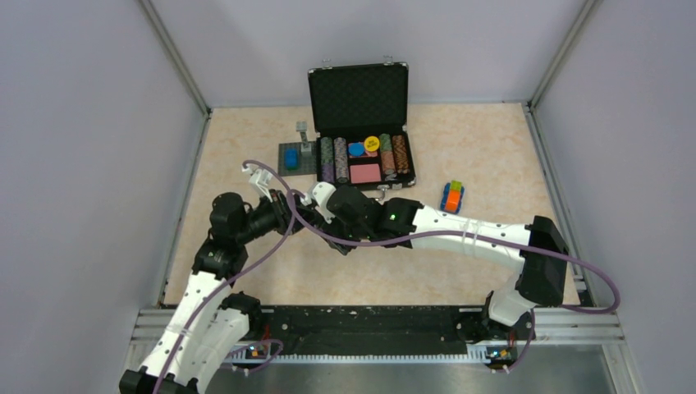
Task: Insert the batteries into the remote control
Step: Load the battery cover into the remote control.
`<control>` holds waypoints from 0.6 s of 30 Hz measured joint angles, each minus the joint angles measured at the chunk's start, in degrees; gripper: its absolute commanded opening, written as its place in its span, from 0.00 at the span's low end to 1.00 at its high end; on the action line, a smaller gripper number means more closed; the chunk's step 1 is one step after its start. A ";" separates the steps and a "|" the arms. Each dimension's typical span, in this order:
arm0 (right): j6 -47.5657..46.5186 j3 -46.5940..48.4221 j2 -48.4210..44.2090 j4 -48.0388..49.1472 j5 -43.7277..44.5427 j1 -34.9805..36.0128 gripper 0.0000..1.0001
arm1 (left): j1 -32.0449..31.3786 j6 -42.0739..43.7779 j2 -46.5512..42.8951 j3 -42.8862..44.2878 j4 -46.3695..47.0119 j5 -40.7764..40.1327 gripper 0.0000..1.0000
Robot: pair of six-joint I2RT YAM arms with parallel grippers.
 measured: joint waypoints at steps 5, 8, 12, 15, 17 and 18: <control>-0.20 0.00 0.07 -1.29 0.24 0.00 0.31 | 0.00 -3.85 3.63 0.07 0.39 0.63 0.00; -0.13 0.00 0.24 -2.27 0.48 -0.02 0.32 | 0.07 -5.66 6.34 0.52 -0.02 1.33 0.00; 0.35 0.00 0.26 -2.73 0.66 -0.02 0.33 | 0.13 -6.84 7.65 1.40 -1.03 1.97 0.00; 0.76 0.09 0.26 -2.75 0.66 0.00 0.35 | 0.22 -7.26 7.65 1.73 -1.73 1.97 0.00; 1.07 0.55 0.26 -3.06 0.76 0.00 0.37 | 0.46 -7.87 7.67 1.88 -1.73 2.01 0.00; 1.25 0.81 0.26 -3.21 0.96 0.00 0.38 | 0.57 -8.31 7.78 2.05 -1.70 2.01 0.00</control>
